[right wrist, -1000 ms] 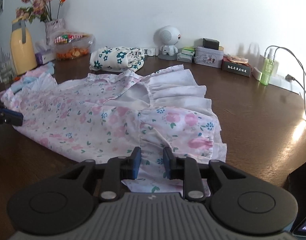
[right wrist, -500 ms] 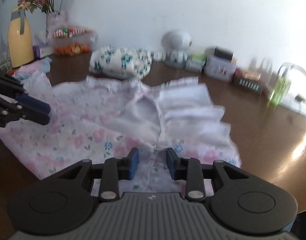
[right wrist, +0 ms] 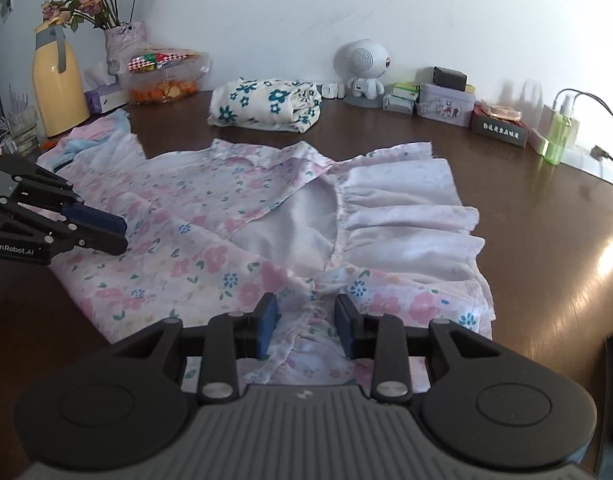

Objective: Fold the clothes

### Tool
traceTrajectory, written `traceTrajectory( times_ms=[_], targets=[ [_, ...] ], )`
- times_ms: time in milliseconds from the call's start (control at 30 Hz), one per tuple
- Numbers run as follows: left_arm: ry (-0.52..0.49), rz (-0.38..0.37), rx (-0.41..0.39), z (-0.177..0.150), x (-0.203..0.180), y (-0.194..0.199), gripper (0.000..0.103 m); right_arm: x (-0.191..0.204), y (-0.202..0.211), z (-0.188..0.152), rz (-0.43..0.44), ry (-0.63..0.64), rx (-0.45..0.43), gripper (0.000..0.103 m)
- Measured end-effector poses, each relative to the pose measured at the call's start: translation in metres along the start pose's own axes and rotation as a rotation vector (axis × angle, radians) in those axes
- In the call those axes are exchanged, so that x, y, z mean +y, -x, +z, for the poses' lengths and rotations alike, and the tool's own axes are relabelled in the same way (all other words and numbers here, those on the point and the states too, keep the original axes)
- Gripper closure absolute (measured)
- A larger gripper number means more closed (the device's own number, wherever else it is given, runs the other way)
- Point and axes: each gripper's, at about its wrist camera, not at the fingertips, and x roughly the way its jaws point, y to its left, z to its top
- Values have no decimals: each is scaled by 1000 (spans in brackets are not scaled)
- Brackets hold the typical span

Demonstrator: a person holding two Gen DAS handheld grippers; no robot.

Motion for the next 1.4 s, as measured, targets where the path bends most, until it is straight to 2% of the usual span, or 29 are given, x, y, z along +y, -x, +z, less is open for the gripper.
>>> traceTrajectory(
  times_ms=[167,267,300,333,367,433,467,500,533,600,633,700,800,967,1067,1133,1333,1400],
  targets=[
    [-7,-4,-1,-9,-9,10,88,9,19,-13,-9,-14,15,71],
    [-1,-27,12,-4,-6,12,84,10,24,-16,-6,-19,19,69],
    [-2,-39,7,0,-2,14,77,9,25,-14,0,-19,26,63],
    [-12,-42,-13,6,2,20,64,7,28,-9,10,-17,23,56],
    [-24,-43,-36,13,7,27,55,5,34,-2,24,-13,10,55],
    [-48,-10,-88,32,22,38,29,1,47,15,42,5,-22,47],
    [-63,10,-99,42,29,40,23,0,53,27,33,28,-40,43],
    [-78,30,-106,52,36,41,13,-1,56,40,18,60,-54,32],
    [-89,40,-97,62,42,38,9,-2,58,54,-2,99,-65,23],
    [-109,44,-58,80,53,25,7,-2,51,81,-45,174,-59,18],
    [-109,32,-25,88,59,14,7,-2,43,93,-61,202,-38,13],
    [-95,5,40,101,72,-11,7,-6,23,114,-74,227,14,9],
    [-59,-34,126,116,92,-50,7,-20,-18,141,-61,186,113,9],
    [-8,-86,185,122,123,-97,12,-56,-72,163,-42,17,224,10],
    [-12,-128,215,123,134,-117,20,-84,-95,165,-37,-101,266,22],
    [-38,-142,240,122,138,-126,32,-94,-107,165,-39,-140,284,34],
    [-68,-186,251,123,146,-132,38,-107,-137,164,-16,-160,373,59],
    [-90,-190,251,123,145,-132,38,-108,-140,162,4,-147,407,60]
  ],
)
